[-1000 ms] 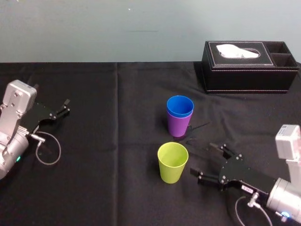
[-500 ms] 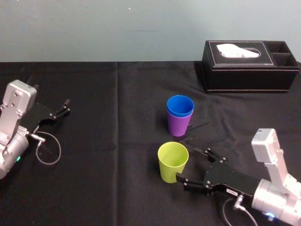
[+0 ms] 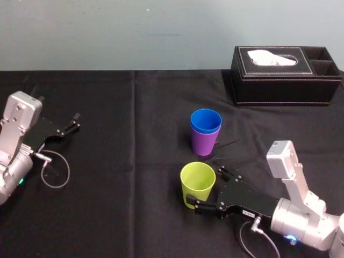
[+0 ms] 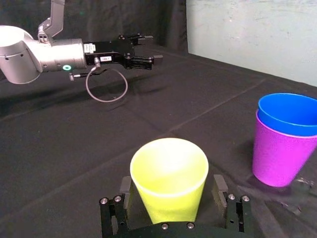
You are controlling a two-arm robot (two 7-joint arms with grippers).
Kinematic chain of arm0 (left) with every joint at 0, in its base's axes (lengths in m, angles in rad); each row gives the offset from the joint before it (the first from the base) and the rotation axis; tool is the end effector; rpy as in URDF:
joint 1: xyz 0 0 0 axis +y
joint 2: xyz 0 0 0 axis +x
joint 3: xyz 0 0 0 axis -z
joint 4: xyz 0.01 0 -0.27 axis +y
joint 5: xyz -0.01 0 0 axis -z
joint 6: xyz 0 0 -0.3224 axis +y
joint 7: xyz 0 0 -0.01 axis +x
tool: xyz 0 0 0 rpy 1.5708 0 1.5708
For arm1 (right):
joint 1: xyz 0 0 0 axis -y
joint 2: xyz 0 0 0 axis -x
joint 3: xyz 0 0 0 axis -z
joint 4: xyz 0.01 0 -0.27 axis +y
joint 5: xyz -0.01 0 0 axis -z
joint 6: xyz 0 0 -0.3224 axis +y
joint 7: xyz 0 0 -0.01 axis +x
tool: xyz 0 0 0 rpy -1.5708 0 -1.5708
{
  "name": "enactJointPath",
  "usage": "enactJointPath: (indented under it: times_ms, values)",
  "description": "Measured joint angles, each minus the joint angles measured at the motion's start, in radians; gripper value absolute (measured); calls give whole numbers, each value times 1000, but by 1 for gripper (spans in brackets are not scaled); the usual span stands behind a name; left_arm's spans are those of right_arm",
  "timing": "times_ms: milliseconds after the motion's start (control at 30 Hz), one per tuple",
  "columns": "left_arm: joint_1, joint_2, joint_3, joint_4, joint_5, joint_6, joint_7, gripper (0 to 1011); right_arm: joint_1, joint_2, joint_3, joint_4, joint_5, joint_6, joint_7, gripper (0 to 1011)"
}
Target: Stack the three plastic cups sequentially using one hand.
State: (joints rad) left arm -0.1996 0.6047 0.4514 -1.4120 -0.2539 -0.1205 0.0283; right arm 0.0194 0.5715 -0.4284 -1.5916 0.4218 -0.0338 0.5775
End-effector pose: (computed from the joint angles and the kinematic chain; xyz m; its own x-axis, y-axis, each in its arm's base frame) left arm 0.3677 0.0677 -0.2887 0.2922 0.8803 0.3738 -0.9553 0.2873 0.0702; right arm 0.3175 -0.0280 -0.3002 0.8231 -0.5679 0.0069 0.5585 0.8072 -0.1912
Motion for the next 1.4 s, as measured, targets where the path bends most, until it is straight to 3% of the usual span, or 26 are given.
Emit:
enactJointPath:
  times_ms: [400, 567, 800, 1400]
  values:
    - [0, 0, 0, 0, 0, 0, 0, 1011, 21, -14, -16, 21, 4, 4, 11, 1004]
    - [0, 0, 0, 0, 0, 0, 0, 1012, 20, -13, -14, 19, 5, 4, 10, 932]
    - [0, 0, 0, 0, 0, 0, 0, 1011, 18, -12, -13, 17, 5, 4, 10, 752]
    - [0, 0, 0, 0, 0, 0, 0, 1011, 16, -10, -11, 15, 5, 2, 8, 732]
